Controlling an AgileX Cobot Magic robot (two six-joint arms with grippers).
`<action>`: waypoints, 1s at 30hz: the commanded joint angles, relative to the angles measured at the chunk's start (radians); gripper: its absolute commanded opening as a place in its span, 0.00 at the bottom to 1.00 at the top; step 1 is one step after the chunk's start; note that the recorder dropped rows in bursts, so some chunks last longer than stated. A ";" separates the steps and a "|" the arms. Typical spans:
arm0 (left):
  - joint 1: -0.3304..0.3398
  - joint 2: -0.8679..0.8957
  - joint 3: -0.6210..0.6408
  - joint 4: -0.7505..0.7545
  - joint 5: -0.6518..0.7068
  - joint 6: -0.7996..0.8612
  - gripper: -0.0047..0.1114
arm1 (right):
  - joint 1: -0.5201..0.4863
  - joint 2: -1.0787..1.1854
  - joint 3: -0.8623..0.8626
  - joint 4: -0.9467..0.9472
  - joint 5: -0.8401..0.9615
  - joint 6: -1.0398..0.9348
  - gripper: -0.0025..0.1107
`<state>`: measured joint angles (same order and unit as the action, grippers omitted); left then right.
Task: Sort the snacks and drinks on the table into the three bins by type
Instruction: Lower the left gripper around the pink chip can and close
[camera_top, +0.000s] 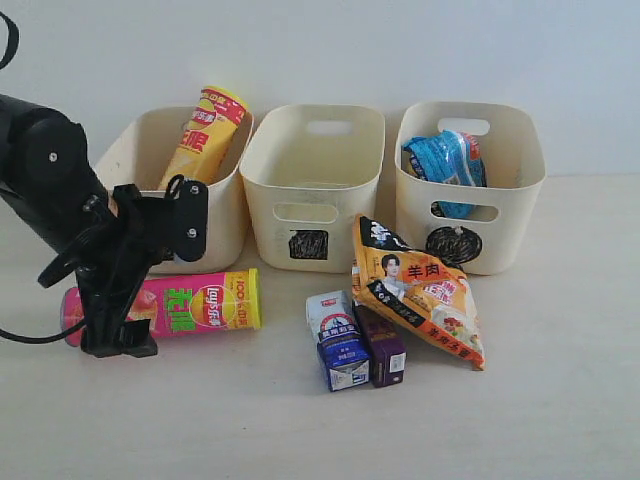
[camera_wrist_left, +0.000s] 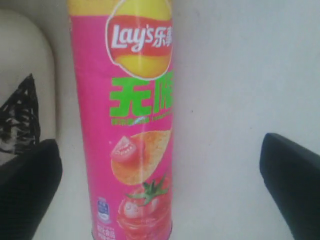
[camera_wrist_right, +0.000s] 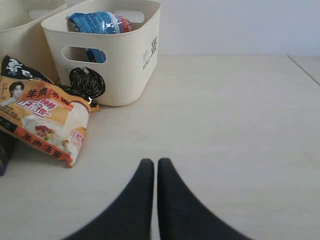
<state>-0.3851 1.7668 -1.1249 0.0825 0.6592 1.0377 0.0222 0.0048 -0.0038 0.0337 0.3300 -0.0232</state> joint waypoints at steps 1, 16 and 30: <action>0.039 0.023 0.002 0.003 -0.046 -0.011 0.98 | -0.003 -0.005 0.004 -0.003 -0.008 0.000 0.02; 0.041 0.105 0.002 0.003 -0.155 0.003 0.98 | -0.003 -0.005 0.004 -0.003 -0.008 0.000 0.02; 0.041 0.107 0.002 0.003 -0.158 0.003 0.98 | -0.003 -0.005 0.004 -0.003 -0.008 0.000 0.02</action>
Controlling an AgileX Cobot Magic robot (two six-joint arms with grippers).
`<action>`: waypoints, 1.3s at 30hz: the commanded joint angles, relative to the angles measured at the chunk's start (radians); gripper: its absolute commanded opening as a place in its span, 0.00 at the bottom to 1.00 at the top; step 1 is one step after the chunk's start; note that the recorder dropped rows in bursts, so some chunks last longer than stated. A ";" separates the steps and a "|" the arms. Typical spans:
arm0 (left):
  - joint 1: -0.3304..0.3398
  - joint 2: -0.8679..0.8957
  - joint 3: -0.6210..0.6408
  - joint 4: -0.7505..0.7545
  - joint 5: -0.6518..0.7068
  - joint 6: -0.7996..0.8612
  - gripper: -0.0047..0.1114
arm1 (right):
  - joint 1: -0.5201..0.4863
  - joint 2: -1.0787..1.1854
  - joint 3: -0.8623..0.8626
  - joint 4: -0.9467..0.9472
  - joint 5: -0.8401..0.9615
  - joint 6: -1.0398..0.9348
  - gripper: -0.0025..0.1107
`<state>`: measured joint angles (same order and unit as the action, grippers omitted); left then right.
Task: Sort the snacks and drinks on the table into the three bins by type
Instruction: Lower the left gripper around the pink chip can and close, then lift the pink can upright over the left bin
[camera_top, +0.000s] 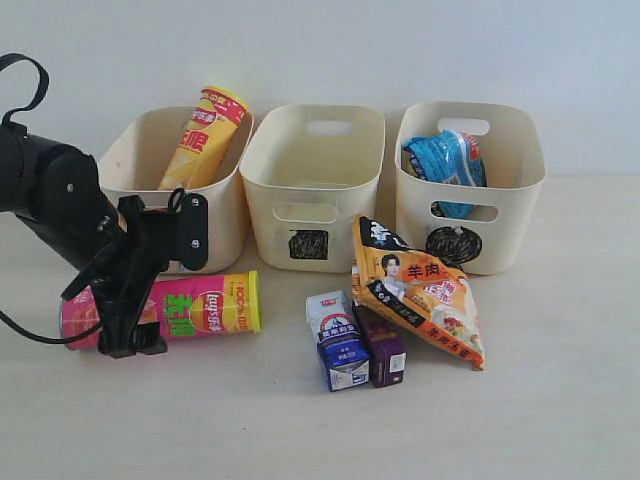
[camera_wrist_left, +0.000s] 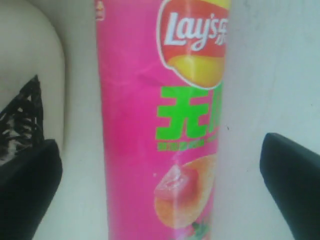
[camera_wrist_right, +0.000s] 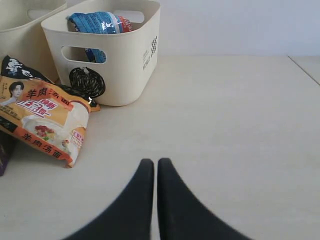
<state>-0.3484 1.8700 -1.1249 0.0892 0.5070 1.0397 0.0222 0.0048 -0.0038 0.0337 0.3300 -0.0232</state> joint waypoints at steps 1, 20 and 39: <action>0.005 0.004 0.002 -0.004 -0.004 0.001 0.98 | -0.003 -0.005 0.004 -0.003 -0.008 0.000 0.02; 0.005 0.125 0.002 -0.029 0.011 0.012 0.67 | -0.003 -0.005 0.004 -0.003 -0.005 0.000 0.02; 0.003 -0.092 0.002 -0.176 0.178 0.052 0.07 | -0.003 -0.005 0.004 -0.003 -0.005 0.000 0.02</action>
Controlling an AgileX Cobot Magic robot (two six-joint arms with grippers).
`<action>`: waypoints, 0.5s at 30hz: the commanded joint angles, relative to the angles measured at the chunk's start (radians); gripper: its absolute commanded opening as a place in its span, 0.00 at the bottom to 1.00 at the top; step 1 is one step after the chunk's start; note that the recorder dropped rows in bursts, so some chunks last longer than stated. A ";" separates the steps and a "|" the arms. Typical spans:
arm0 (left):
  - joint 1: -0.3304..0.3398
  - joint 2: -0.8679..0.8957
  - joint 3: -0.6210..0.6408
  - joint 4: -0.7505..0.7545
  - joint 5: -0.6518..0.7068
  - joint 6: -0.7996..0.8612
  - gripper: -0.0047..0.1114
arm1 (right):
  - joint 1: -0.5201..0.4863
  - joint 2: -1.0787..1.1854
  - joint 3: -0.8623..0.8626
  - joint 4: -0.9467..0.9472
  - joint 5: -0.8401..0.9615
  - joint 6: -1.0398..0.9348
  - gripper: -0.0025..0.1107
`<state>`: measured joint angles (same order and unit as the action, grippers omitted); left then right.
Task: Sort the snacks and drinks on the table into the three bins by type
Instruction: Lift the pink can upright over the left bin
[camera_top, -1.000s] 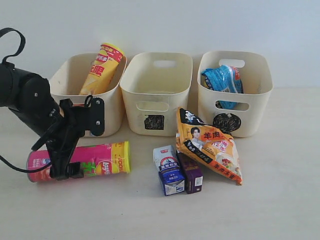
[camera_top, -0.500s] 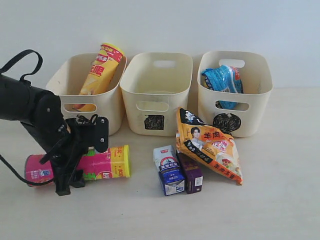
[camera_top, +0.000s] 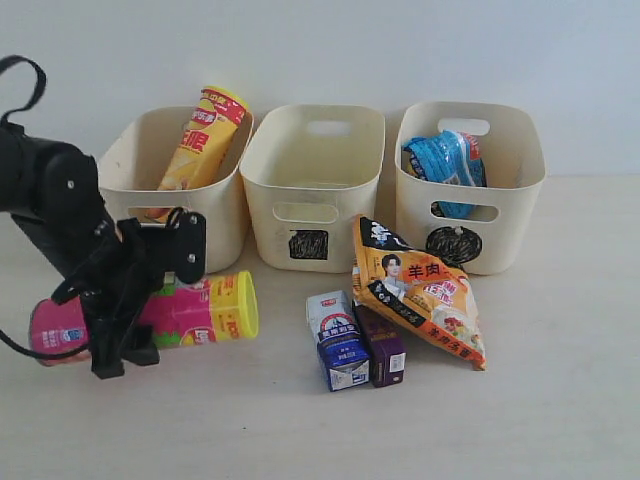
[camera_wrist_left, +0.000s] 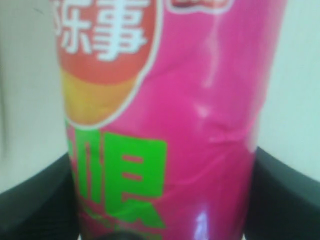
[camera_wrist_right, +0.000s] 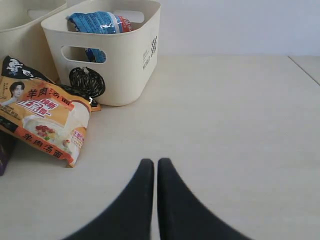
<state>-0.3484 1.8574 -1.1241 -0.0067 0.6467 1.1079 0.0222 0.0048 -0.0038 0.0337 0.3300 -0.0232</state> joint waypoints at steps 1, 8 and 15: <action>0.003 -0.097 0.001 -0.097 0.046 -0.016 0.07 | -0.003 -0.005 0.004 -0.003 -0.005 0.000 0.02; 0.003 -0.249 -0.001 -0.357 0.022 0.054 0.07 | -0.003 -0.005 0.004 -0.003 -0.005 0.000 0.02; 0.003 -0.289 -0.100 -0.379 -0.107 -0.266 0.07 | -0.003 -0.005 0.004 -0.003 -0.005 0.000 0.02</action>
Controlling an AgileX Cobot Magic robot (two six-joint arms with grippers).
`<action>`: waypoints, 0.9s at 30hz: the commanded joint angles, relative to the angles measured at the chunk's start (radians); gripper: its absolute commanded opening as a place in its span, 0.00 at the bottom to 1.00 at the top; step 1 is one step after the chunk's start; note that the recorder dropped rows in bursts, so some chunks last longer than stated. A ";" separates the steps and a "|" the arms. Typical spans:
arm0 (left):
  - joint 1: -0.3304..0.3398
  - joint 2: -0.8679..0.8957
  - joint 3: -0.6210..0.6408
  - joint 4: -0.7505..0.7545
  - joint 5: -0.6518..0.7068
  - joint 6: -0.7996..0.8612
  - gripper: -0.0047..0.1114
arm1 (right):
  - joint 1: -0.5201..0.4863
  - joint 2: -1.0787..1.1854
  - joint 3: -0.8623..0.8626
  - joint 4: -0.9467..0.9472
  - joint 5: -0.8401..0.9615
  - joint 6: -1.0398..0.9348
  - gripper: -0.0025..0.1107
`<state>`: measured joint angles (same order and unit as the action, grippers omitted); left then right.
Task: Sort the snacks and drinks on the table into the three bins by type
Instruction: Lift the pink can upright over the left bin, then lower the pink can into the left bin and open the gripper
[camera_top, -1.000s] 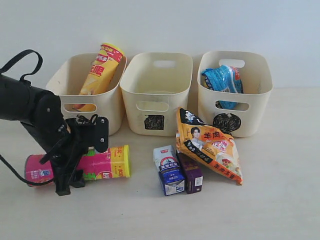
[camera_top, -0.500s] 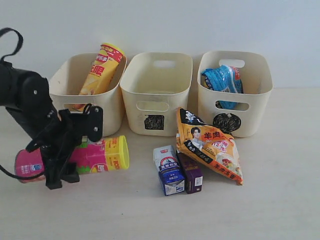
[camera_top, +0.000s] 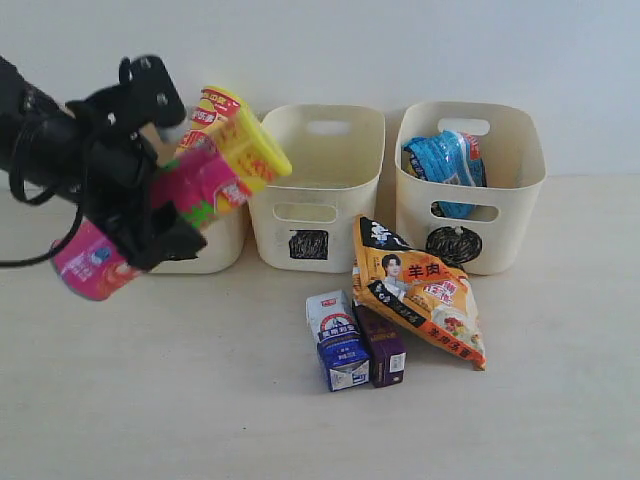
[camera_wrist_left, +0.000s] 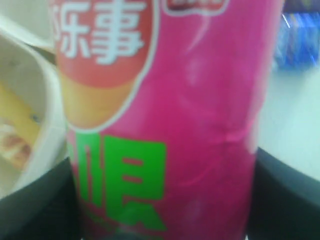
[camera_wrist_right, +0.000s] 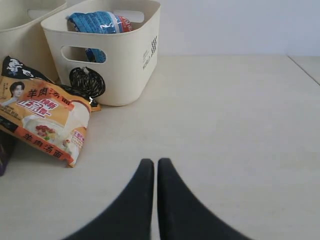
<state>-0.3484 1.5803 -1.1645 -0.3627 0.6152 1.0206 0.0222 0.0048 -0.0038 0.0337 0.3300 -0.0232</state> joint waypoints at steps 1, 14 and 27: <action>0.003 -0.012 -0.074 -0.023 -0.097 -0.214 0.07 | -0.003 -0.005 0.004 -0.003 -0.005 0.000 0.02; 0.119 0.191 -0.401 -0.015 -0.253 -0.503 0.07 | -0.003 -0.005 0.004 -0.003 -0.005 0.000 0.02; 0.163 0.565 -0.674 -0.019 -0.364 -0.533 0.07 | -0.003 -0.005 0.004 -0.003 -0.007 0.000 0.02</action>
<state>-0.1888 2.1242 -1.8246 -0.3739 0.2744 0.5000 0.0222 0.0048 -0.0038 0.0337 0.3300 -0.0232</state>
